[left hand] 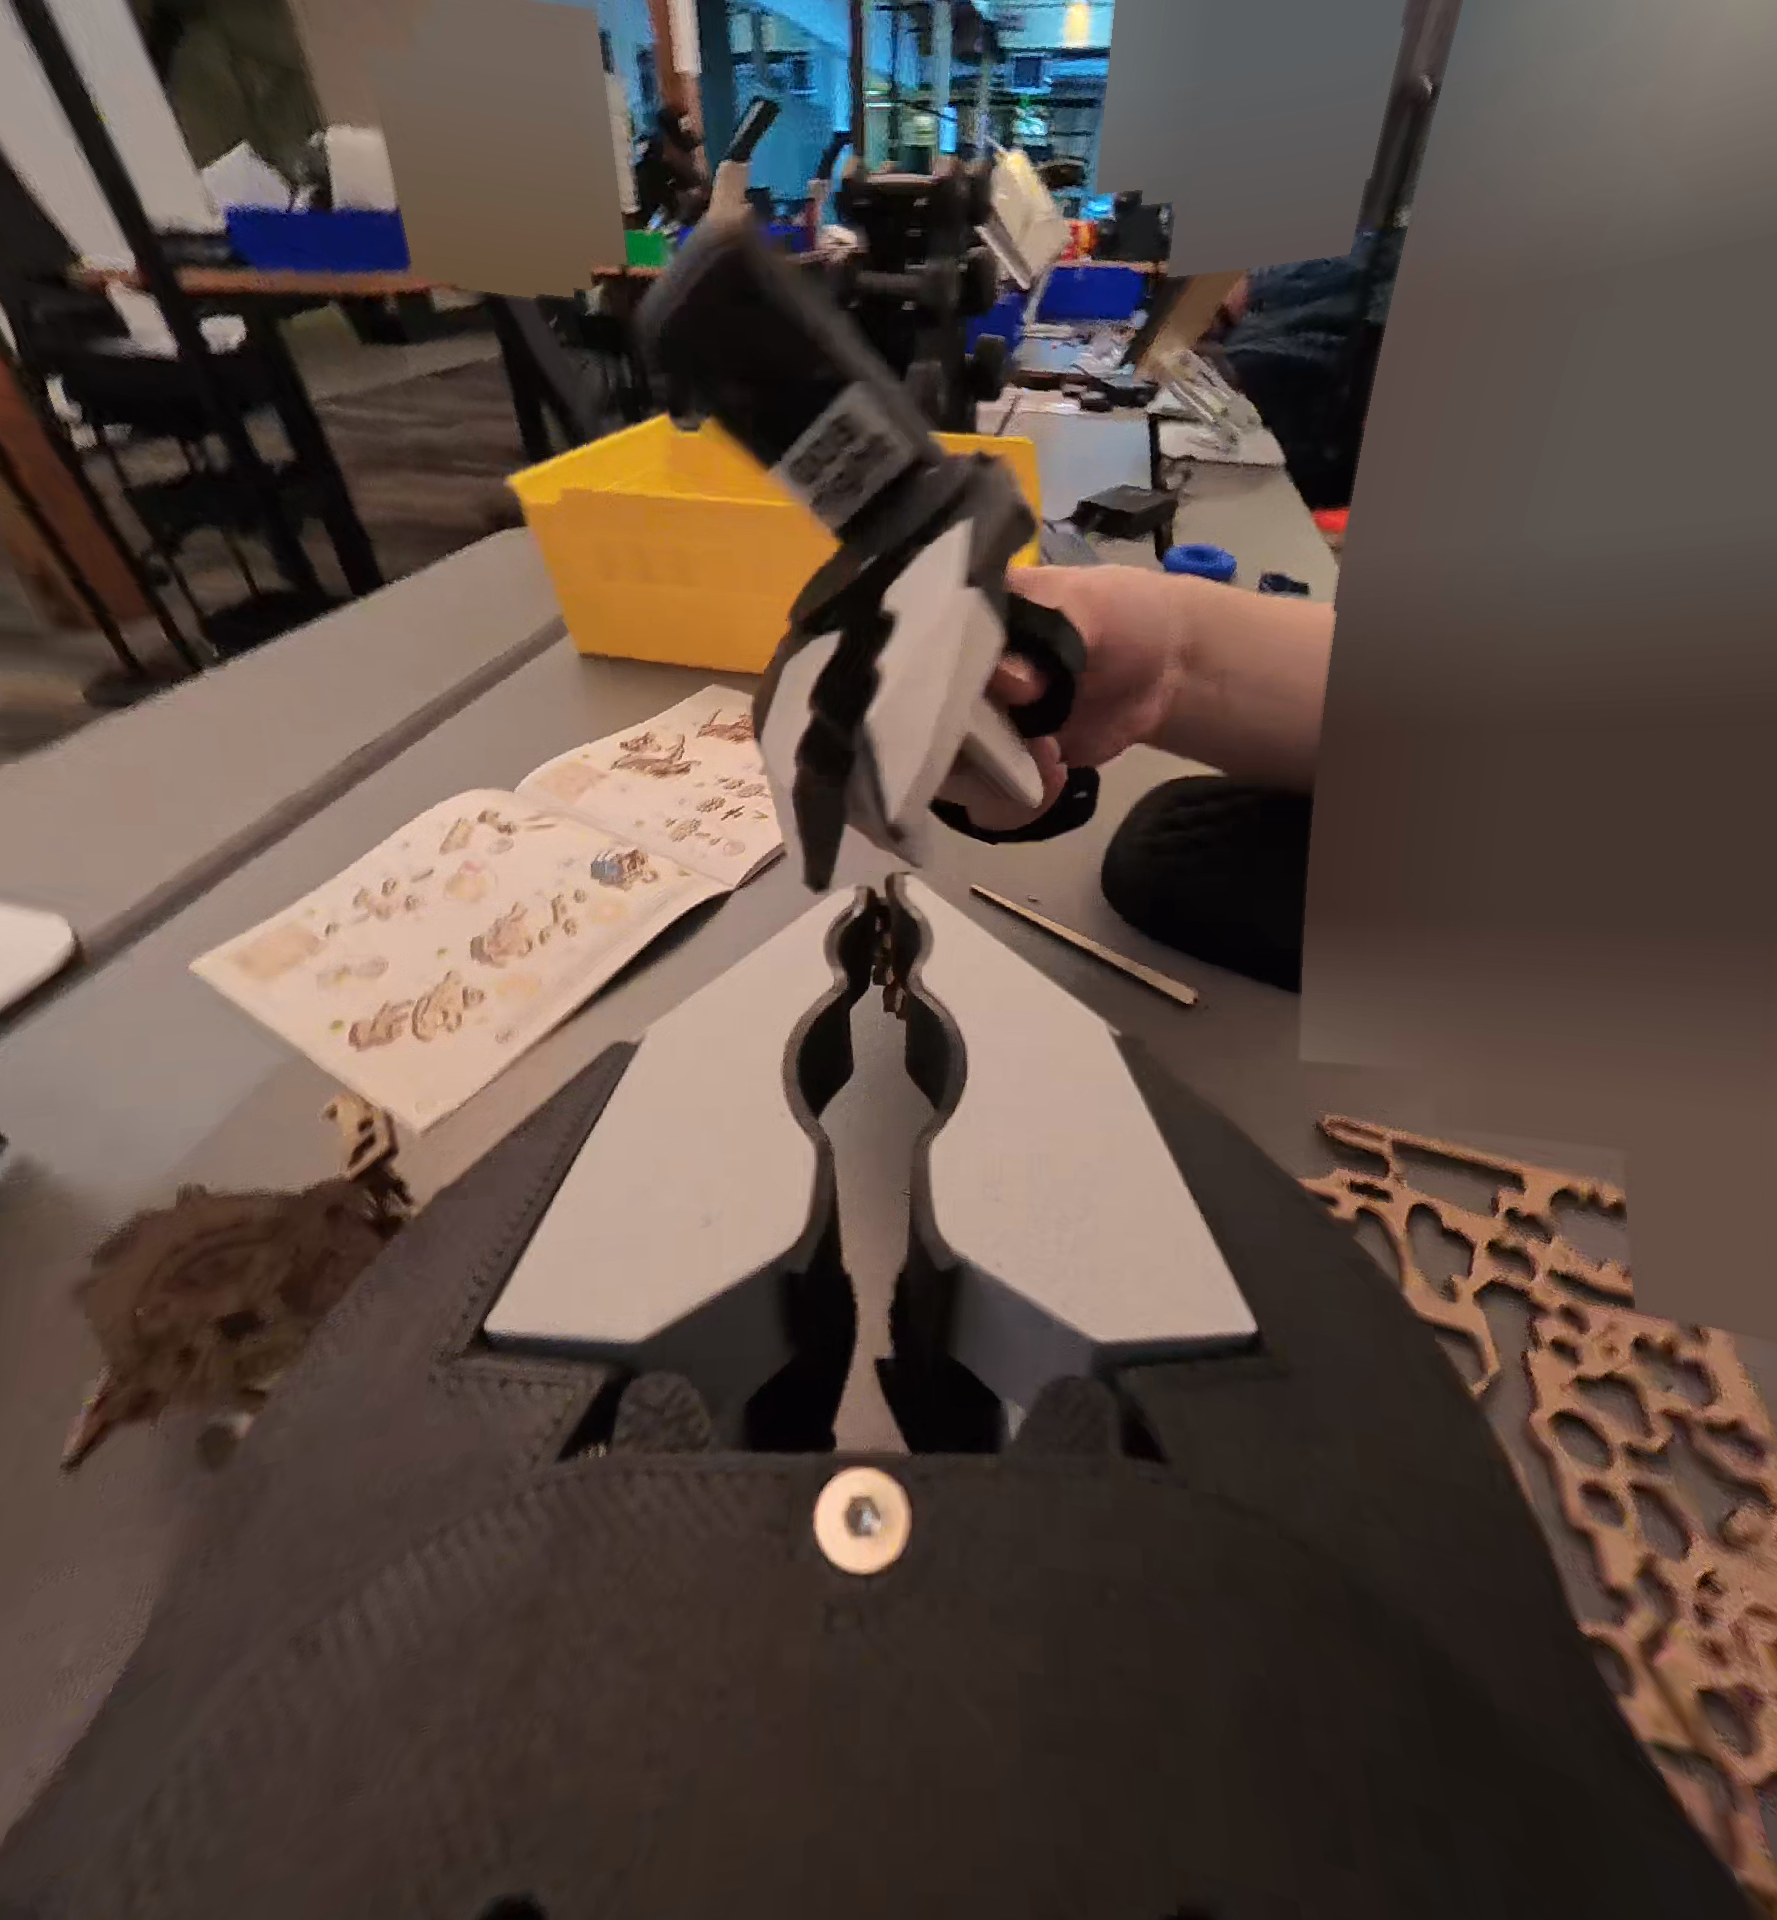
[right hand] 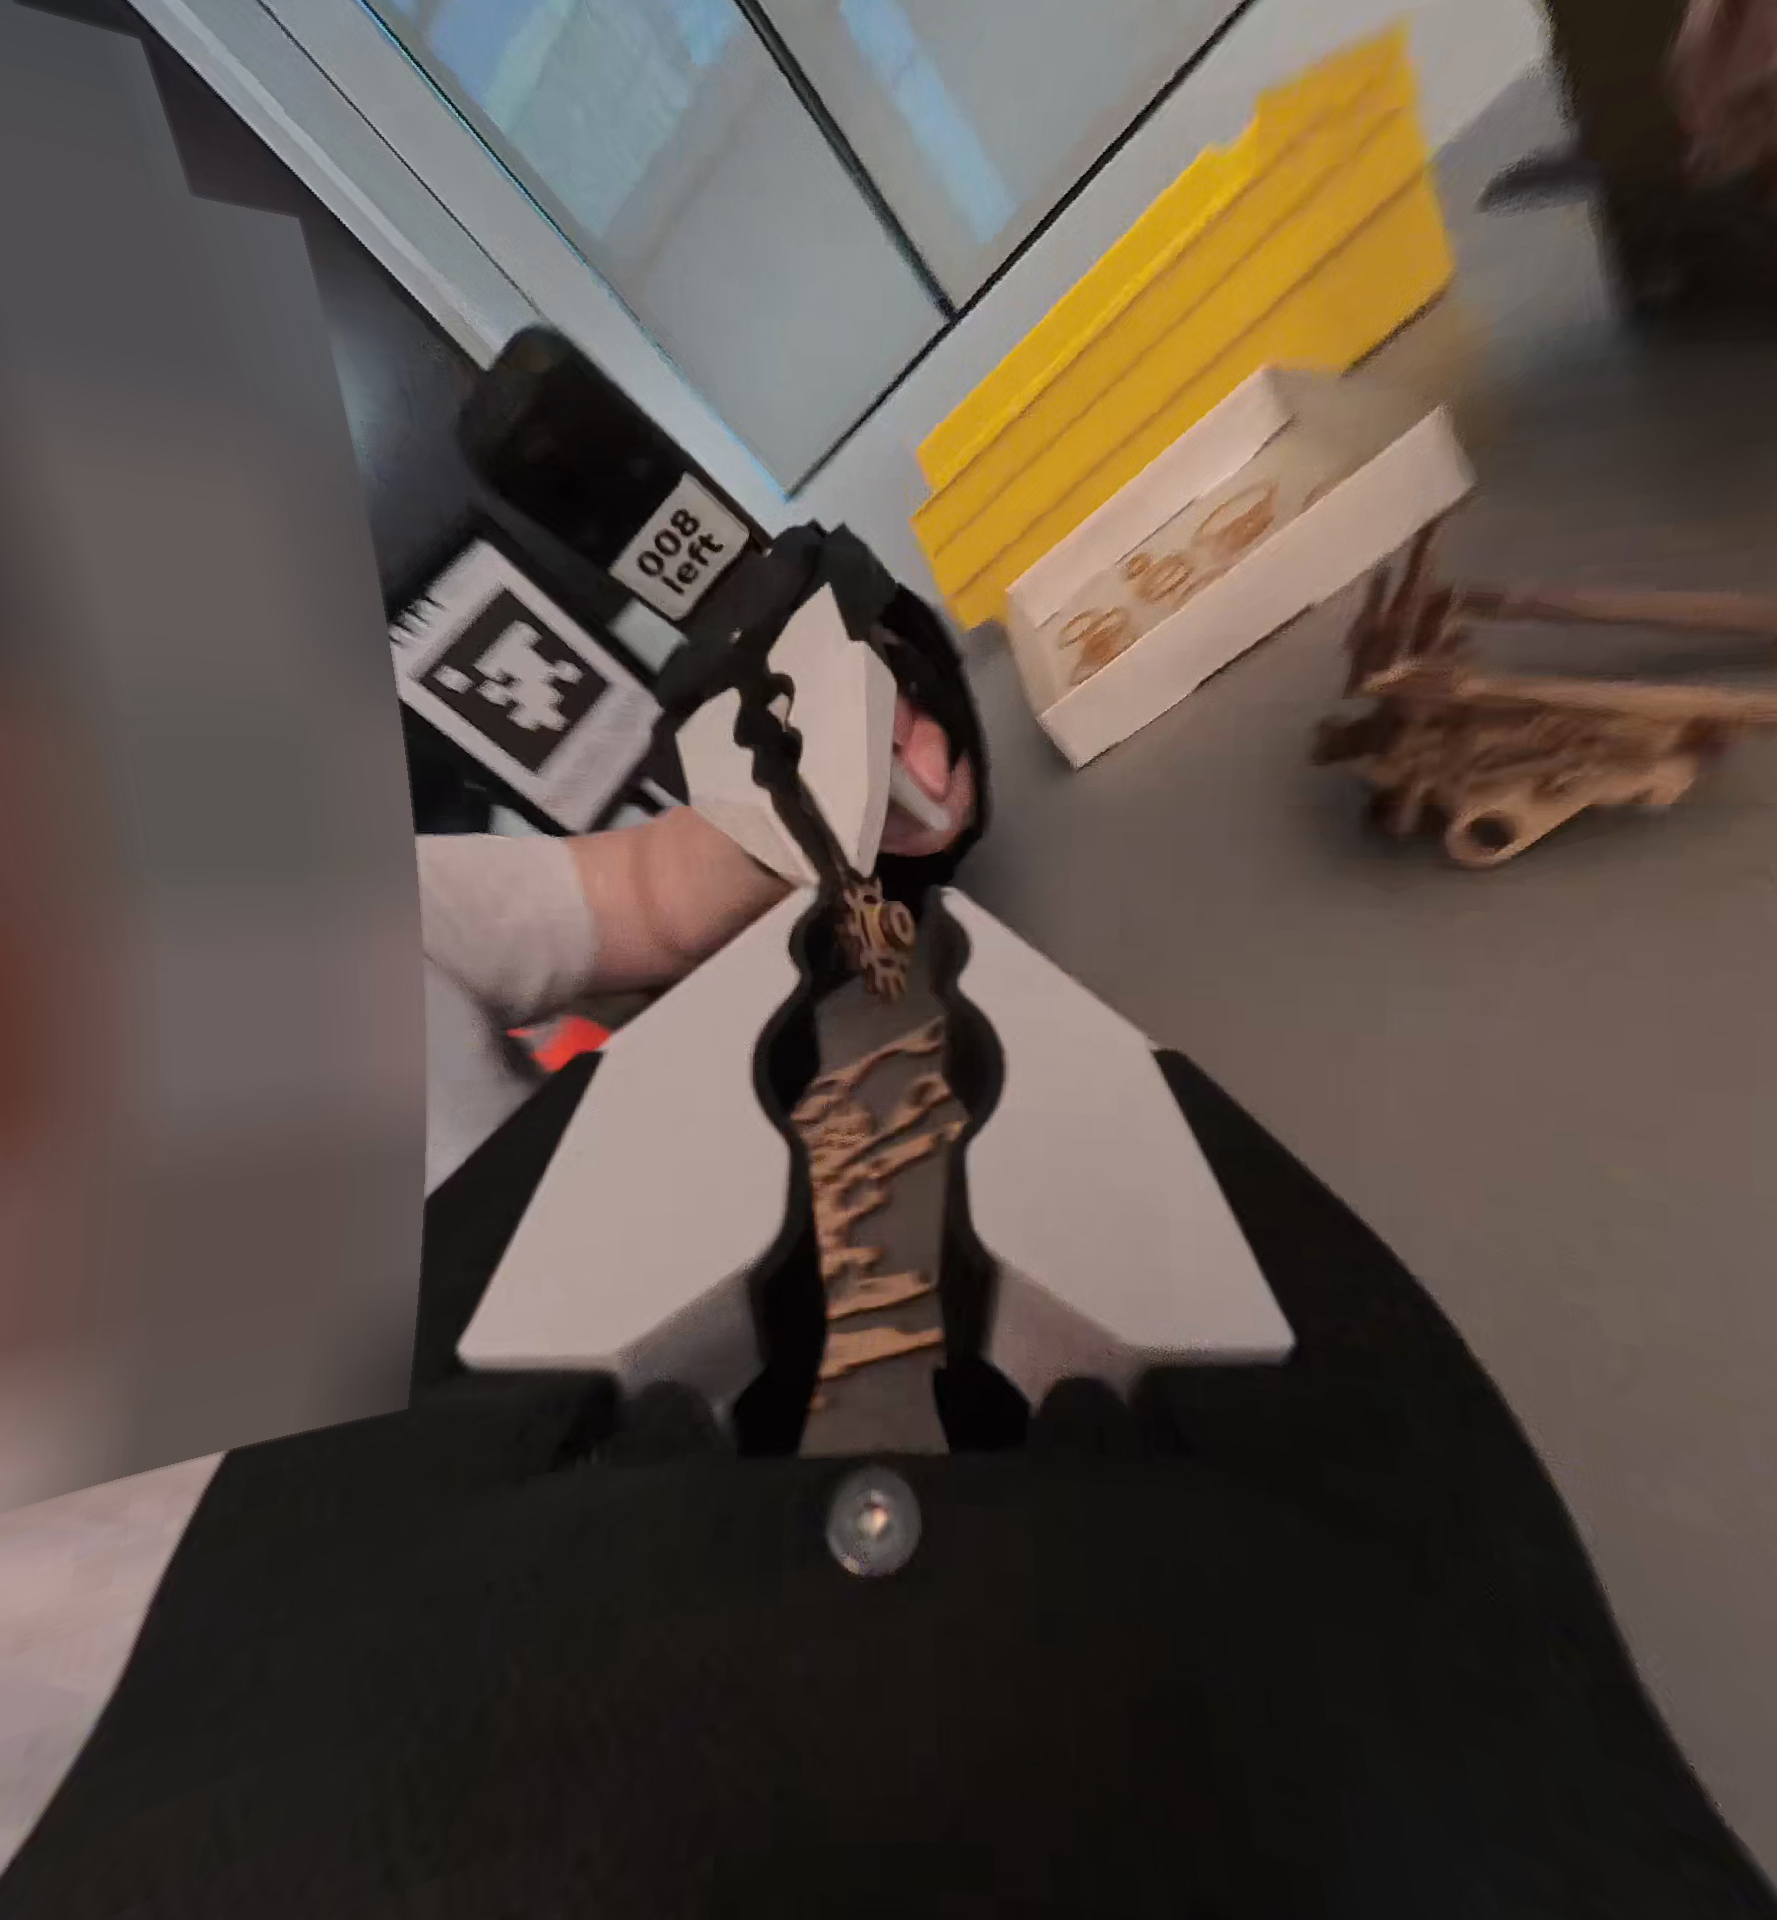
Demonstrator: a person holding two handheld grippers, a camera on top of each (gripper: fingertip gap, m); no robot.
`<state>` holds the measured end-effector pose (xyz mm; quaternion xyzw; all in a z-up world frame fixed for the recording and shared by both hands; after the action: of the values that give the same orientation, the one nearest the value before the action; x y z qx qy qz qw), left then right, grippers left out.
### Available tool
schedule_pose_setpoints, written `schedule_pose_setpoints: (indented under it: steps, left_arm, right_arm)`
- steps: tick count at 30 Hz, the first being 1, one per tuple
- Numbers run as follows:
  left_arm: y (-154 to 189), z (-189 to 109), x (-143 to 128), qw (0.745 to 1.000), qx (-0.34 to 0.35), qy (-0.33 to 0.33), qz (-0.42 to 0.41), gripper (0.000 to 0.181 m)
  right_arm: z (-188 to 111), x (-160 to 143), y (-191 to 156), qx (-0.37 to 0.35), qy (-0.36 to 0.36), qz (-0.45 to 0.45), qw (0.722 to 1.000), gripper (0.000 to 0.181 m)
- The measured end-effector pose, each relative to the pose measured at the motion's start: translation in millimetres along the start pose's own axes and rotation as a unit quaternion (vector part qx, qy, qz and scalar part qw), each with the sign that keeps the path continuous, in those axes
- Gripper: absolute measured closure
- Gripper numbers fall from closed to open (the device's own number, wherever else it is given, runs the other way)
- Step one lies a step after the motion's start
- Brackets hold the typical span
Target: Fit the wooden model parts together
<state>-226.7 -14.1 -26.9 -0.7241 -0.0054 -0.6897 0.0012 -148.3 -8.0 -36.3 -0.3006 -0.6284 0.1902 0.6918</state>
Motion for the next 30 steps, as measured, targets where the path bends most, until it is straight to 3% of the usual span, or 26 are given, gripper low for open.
schedule_pose_setpoints:
  steps: [3,6,10,14,17,19,24,28,30]
  left_arm:
    - [-11.8,-1.4,-0.8,0.994,0.015,0.01,-0.107,0.181]
    - [-14.6,-2.1,1.0,0.987,0.014,0.025,-0.159,0.181]
    - [-12.4,-0.4,0.1,0.987,0.014,0.021,-0.159,0.181]
    - [-5.2,2.5,2.4,0.992,0.011,0.018,-0.124,0.181]
    - [1.7,1.9,11.1,0.996,0.007,0.041,-0.078,0.181]
    - [7.2,0.0,17.5,0.998,0.002,0.057,-0.032,0.181]
    - [21.6,-9.4,33.6,0.992,-0.027,0.115,0.053,0.181]
    - [30.3,-10.9,32.3,0.987,-0.053,0.116,0.095,0.18]
    - [32.2,-10.6,31.5,0.985,-0.046,0.114,0.123,0.165]
  right_arm:
    - [-8.1,15.5,-4.2,-0.031,0.024,-0.112,0.993,0.148]
    - [2.4,4.9,-9.5,-0.023,-0.015,-0.101,0.995,0.143]
    - [14.6,-14.1,-5.1,-0.042,-0.066,-0.108,0.991,0.143]
    - [11.2,-6.4,-8.1,-0.066,-0.044,-0.154,0.985,0.167]
    - [11.9,-11.2,-12.8,-0.071,-0.083,-0.184,0.977,0.166]
    - [12.5,-8.9,-20.7,-0.078,-0.085,-0.235,0.965,0.174]
    - [10.9,0.3,-49.2,-0.076,-0.086,-0.348,0.931,0.176]
    - [9.4,-4.4,-58.6,-0.096,-0.127,-0.459,0.874,0.18]
    - [8.6,-4.8,-59.6,-0.113,-0.139,-0.498,0.849,0.18]
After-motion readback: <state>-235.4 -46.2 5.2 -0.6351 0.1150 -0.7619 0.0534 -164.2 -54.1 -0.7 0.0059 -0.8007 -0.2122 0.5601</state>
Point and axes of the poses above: each gripper's, where its closed fingertips meet, z out along the fingers, x out of its top, y = z × x across the jaws, the point moved 4 cm from there along -z, back along the fingers, and after that the axes turned 7 degrees about y, right-handed, at the moved point
